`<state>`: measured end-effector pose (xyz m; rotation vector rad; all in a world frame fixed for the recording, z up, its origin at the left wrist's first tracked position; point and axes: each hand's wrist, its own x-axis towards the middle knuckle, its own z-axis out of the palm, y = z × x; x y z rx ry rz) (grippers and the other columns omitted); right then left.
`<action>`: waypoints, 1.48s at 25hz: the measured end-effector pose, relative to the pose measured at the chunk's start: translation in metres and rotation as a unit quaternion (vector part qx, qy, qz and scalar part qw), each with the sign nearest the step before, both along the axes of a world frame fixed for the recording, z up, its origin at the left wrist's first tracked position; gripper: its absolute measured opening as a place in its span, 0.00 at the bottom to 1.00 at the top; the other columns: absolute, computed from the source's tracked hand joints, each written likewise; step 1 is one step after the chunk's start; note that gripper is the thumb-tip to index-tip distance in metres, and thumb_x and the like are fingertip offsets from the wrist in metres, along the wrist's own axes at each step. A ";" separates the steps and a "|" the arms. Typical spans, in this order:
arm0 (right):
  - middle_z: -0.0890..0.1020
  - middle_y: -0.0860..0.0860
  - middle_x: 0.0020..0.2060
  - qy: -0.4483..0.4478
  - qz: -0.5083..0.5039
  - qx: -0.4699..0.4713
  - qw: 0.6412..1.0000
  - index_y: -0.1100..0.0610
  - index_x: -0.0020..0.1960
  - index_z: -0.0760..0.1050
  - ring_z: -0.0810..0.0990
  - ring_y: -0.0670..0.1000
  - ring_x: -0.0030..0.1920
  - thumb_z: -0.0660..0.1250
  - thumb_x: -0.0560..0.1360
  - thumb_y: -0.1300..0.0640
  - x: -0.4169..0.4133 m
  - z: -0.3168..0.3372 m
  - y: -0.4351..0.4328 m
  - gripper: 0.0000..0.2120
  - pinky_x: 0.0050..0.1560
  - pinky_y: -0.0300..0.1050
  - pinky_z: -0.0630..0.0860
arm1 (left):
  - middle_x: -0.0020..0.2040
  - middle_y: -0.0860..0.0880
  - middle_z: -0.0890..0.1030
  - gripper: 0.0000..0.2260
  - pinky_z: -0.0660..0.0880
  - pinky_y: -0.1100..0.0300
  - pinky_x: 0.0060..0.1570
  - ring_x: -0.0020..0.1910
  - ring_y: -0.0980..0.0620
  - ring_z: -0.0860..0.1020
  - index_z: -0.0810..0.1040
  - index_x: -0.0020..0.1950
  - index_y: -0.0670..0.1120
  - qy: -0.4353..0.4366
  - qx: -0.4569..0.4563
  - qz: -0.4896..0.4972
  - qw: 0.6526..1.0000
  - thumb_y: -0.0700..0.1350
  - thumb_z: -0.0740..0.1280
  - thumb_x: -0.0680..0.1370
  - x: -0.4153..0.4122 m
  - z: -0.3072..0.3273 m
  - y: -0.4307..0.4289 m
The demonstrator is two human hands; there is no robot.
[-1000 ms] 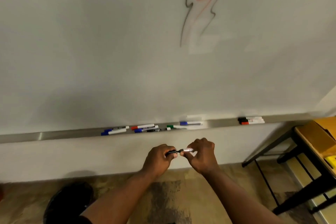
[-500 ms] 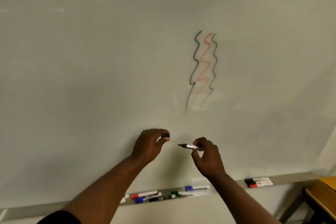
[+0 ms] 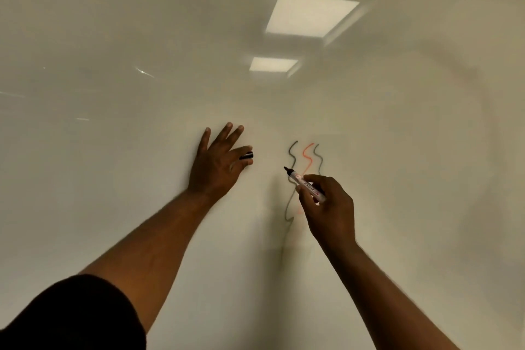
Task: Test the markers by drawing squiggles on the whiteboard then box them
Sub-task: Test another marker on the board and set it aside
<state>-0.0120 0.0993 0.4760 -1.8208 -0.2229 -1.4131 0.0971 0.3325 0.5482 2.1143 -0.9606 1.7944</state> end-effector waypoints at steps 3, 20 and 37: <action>0.80 0.43 0.41 -0.044 -0.020 -0.014 0.999 0.49 0.52 0.82 0.78 0.43 0.39 0.74 0.74 0.55 0.013 0.025 0.000 0.08 0.40 0.38 0.73 | 0.74 0.49 0.70 0.14 0.56 0.39 0.74 0.76 0.48 0.63 0.81 0.63 0.52 -0.057 0.013 0.025 0.998 0.54 0.66 0.79 0.014 -0.003 0.001; 0.83 0.44 0.45 -0.038 -0.026 -0.045 0.998 0.52 0.58 0.80 0.78 0.43 0.38 0.69 0.76 0.57 0.035 0.009 0.005 0.11 0.41 0.28 0.68 | 0.74 0.49 0.69 0.15 0.57 0.38 0.73 0.76 0.47 0.63 0.80 0.65 0.52 -0.093 0.020 0.062 0.994 0.55 0.65 0.81 0.022 -0.005 0.000; 0.84 0.44 0.41 0.105 -0.012 -0.079 0.991 0.53 0.55 0.81 0.81 0.45 0.37 0.74 0.72 0.59 0.009 -0.131 0.010 0.13 0.38 0.39 0.76 | 0.73 0.48 0.72 0.16 0.51 0.39 0.75 0.76 0.46 0.62 0.79 0.65 0.49 -0.011 -0.029 0.022 0.999 0.54 0.66 0.80 0.016 -0.024 -0.009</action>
